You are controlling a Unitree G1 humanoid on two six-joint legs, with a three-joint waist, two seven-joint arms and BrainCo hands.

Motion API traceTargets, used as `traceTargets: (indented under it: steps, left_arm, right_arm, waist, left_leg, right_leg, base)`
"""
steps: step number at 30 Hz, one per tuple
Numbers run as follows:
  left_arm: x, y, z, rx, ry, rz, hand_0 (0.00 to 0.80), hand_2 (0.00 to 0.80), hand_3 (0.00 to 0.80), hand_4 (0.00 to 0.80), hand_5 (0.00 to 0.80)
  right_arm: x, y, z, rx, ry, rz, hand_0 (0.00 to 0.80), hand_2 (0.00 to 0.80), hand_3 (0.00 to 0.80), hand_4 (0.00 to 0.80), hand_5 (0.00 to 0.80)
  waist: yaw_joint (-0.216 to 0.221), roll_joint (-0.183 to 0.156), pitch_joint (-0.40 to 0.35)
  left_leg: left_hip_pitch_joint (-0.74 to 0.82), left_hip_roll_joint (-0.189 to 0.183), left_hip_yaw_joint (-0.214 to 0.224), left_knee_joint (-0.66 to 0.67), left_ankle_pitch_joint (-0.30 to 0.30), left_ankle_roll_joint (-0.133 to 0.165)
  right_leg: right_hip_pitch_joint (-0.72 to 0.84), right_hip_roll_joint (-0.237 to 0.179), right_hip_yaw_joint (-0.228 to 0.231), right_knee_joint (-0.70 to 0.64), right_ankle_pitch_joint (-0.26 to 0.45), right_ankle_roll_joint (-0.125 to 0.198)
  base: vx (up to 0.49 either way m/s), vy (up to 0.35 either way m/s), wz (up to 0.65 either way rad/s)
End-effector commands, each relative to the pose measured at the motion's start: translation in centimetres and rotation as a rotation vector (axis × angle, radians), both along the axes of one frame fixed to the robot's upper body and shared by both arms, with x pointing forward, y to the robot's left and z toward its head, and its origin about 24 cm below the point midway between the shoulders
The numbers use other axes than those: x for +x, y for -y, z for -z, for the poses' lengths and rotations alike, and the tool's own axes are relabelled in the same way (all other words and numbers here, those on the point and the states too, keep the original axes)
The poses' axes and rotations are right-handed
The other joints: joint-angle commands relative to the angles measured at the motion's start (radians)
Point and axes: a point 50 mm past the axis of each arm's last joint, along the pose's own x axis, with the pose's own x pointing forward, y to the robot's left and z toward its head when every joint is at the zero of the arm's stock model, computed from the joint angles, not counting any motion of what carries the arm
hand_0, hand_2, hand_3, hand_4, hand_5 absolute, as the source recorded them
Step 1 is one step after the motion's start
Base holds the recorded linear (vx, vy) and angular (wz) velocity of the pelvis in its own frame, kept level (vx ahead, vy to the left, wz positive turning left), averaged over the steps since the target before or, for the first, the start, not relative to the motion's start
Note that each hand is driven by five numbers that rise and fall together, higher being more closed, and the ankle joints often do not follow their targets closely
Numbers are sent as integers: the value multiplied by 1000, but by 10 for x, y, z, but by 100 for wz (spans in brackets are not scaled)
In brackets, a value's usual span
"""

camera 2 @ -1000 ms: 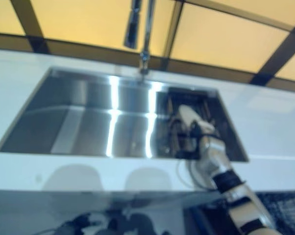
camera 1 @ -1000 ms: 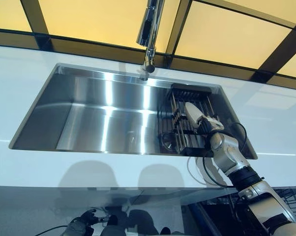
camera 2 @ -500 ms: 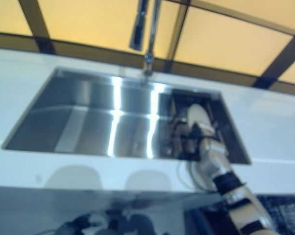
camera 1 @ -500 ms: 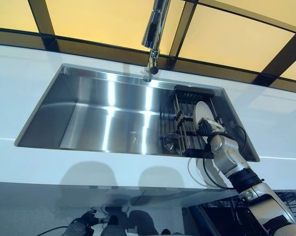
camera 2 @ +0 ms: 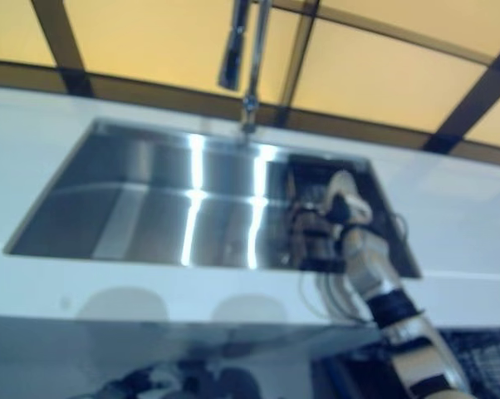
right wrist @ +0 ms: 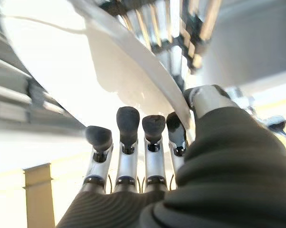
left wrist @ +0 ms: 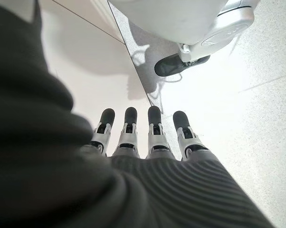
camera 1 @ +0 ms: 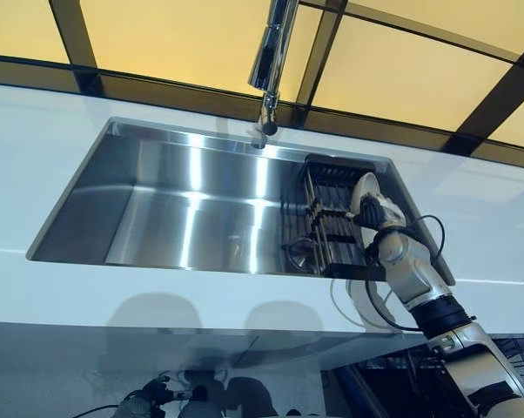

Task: Take plates into dishwasher

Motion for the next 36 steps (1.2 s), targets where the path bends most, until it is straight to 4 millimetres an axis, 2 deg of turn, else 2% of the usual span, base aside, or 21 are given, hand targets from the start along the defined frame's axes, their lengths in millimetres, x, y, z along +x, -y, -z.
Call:
traceTargets:
  steps: [1,15,21,27,36]
  left_arm:
    - [9,13,1,-12,21,63,0,0,0,0,0]
    - [6,10,2,-2,18,51,0,0,0,0,0]
    - [3,7,2,4,16,38,0,0,0,0,0]
    - [-1,4,3,6,10,20,0,0,0,0,0]
    - [-2,6,4,-1,15,15,0,0,0,0,0]
  right_arm:
    - [0,19,-64,-41,291,10,800,800,800,800,800]
    - [-12,19,-94,51,433,-63,800,800,800,800,800]
    - [-24,20,-119,83,564,-113,800,800,800,800,800]
    - [-35,28,-138,85,649,-119,800,800,800,800,800]
    - [-47,38,-152,114,723,-125,800,800,800,800,800]
  waist:
    - [10,31,-11]
    - [-7,24,-16]
    - [-23,22,-20]
    - [-47,23,-30]
    - [-79,25,-42]
  left_leg:
    - [28,-25,81,-1,-85,83]
    - [31,-18,98,-1,-88,81]
    - [31,-9,114,-1,-88,78]
    - [32,2,139,-1,-85,73]
    - [33,14,167,-1,-80,64]
  right_leg:
    - [-86,-54,44,91,56,61]
    - [-81,-41,51,76,47,60]
    - [-78,-29,63,61,40,58]
    - [-73,-9,82,39,20,56]
    - [-61,9,104,6,3,53]
  base:
    - [0,0,0]
    - [-5,-12,-5]
    - [-13,-15,-3]
    - [-25,-21,-15]
    - [-20,-16,-17]
